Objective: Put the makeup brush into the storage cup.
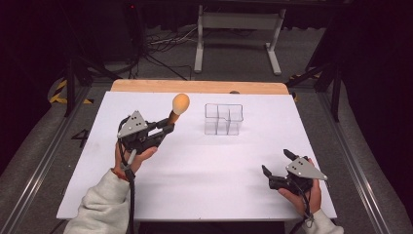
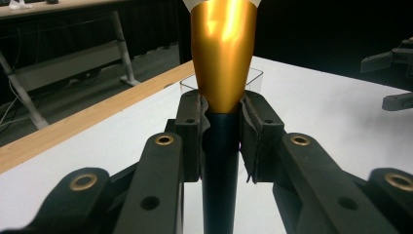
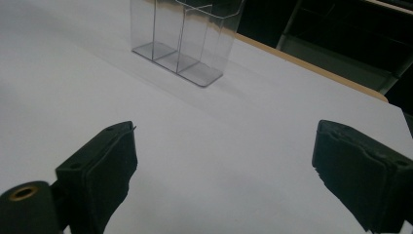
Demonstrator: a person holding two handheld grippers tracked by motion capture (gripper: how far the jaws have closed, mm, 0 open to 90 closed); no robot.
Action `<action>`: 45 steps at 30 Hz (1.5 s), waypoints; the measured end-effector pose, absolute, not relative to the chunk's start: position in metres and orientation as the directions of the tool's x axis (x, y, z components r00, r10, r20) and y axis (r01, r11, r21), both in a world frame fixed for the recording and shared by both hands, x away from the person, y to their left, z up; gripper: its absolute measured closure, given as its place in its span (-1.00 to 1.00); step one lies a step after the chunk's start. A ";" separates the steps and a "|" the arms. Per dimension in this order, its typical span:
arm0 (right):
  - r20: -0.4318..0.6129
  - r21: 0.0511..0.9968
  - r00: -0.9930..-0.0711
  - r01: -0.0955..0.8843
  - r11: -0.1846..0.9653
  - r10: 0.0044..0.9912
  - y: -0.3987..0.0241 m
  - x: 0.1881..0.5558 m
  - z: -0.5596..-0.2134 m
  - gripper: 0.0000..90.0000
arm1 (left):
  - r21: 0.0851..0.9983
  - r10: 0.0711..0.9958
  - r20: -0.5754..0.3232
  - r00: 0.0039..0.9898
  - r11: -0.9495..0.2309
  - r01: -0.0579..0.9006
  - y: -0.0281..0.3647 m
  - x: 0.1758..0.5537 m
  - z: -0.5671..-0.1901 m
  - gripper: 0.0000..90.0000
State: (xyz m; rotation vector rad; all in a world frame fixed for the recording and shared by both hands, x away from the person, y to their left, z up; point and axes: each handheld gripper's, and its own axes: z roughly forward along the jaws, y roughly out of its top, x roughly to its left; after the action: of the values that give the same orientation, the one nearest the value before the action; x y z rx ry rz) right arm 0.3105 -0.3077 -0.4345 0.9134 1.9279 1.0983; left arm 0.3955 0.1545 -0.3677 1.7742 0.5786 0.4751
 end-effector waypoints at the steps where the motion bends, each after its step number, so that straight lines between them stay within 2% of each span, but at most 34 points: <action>1: -0.239 0.896 -0.486 0.223 0.384 0.840 -0.307 0.311 -0.435 -0.78 | 0.964 0.603 0.023 0.797 -0.224 0.141 0.154 0.396 -0.368 0.61; 26: -0.234 0.898 -0.491 0.221 0.380 0.839 -0.307 0.311 -0.435 -0.78 | 0.967 0.529 0.019 0.849 -0.226 0.119 0.134 0.392 -0.370 0.61; 45: -0.167 0.930 -0.520 0.199 0.309 0.837 -0.310 0.310 -0.430 -0.81 | 0.971 0.457 0.003 0.889 -0.215 0.107 0.111 0.386 -0.375 0.61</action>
State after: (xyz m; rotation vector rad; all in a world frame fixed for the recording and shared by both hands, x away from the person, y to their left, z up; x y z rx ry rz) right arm 0.3104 -0.3105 -0.4300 0.9189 1.9120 1.2235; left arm 0.3859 0.1108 -0.3754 1.7760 0.4275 0.3389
